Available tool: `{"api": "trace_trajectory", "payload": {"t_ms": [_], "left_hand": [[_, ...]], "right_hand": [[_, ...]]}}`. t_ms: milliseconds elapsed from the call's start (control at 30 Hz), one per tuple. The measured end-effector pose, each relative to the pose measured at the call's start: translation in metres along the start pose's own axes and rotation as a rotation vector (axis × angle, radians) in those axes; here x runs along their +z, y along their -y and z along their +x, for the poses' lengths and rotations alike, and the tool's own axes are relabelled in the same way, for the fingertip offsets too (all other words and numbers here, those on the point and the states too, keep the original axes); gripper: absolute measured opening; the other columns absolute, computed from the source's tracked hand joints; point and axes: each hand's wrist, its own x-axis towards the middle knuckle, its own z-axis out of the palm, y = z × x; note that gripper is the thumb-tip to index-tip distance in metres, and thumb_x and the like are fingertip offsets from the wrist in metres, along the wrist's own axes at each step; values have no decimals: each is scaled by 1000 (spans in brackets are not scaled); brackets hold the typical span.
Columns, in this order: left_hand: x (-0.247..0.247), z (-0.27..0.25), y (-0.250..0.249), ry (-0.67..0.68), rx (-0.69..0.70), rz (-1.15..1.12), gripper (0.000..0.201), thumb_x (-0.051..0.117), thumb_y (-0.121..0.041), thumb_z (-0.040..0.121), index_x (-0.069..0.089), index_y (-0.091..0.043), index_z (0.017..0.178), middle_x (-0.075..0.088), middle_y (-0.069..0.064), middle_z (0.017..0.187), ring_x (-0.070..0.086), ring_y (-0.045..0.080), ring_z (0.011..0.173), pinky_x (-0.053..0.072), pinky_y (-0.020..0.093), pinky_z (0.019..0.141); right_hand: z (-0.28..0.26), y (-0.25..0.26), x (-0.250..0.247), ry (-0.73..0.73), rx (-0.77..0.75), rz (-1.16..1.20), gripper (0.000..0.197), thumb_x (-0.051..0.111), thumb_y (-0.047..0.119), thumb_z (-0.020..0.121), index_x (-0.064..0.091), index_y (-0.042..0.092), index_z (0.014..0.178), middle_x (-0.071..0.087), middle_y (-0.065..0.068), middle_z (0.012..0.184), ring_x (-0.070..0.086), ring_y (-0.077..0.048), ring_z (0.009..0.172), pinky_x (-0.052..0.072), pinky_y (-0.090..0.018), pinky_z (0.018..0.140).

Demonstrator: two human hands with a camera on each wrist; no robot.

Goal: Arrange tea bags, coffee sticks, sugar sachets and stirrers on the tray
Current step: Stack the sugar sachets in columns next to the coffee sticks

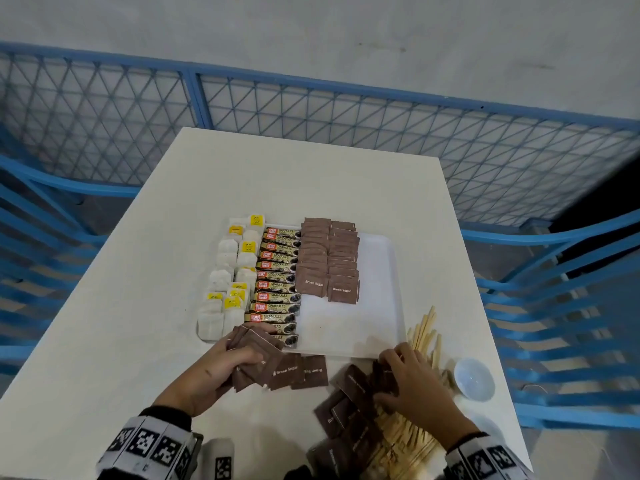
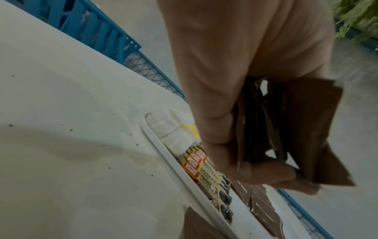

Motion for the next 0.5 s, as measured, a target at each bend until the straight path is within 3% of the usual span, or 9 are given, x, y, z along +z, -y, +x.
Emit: {"api": "trace_trajectory", "payload": {"t_ms": [133, 233, 300, 433, 500], "left_hand": [[2, 0, -1, -15, 7, -22, 60, 69, -11, 46, 64, -15, 106, 71, 10, 90, 68, 19, 76, 53, 26, 58], [3, 1, 2, 5, 5, -42, 62, 71, -13, 47, 62, -16, 109, 69, 21, 95, 68, 31, 85, 48, 33, 69], [4, 3, 3, 5, 13, -43, 61, 70, -9, 49, 63, -16, 109, 68, 17, 98, 66, 29, 88, 49, 33, 71], [9, 7, 1, 28, 41, 3, 59, 67, -4, 52, 62, -13, 110, 69, 15, 104, 65, 24, 91, 54, 28, 66], [14, 7, -1, 40, 55, -3, 50, 61, 2, 60, 61, -8, 108, 70, 16, 100, 67, 21, 84, 52, 23, 56]], "right_hand": [[4, -2, -3, -40, -13, 28, 36, 56, 34, 89, 47, 22, 122, 44, 4, 121, 46, -15, 114, 40, -23, 94], [8, -7, -7, -56, -29, 57, 25, 49, 26, 93, 55, 21, 117, 56, 4, 113, 55, -14, 103, 45, -23, 86], [10, -8, -14, -69, -18, 108, 23, 50, 24, 93, 59, 21, 115, 60, 5, 110, 57, -10, 97, 47, -21, 83], [17, 11, -39, -145, -19, 355, 22, 64, 21, 87, 61, 22, 108, 65, 8, 98, 59, -6, 87, 47, -15, 79], [22, 32, -54, -134, -21, 541, 22, 69, 20, 82, 57, 27, 99, 64, 15, 86, 60, 2, 78, 46, -8, 70]]}}
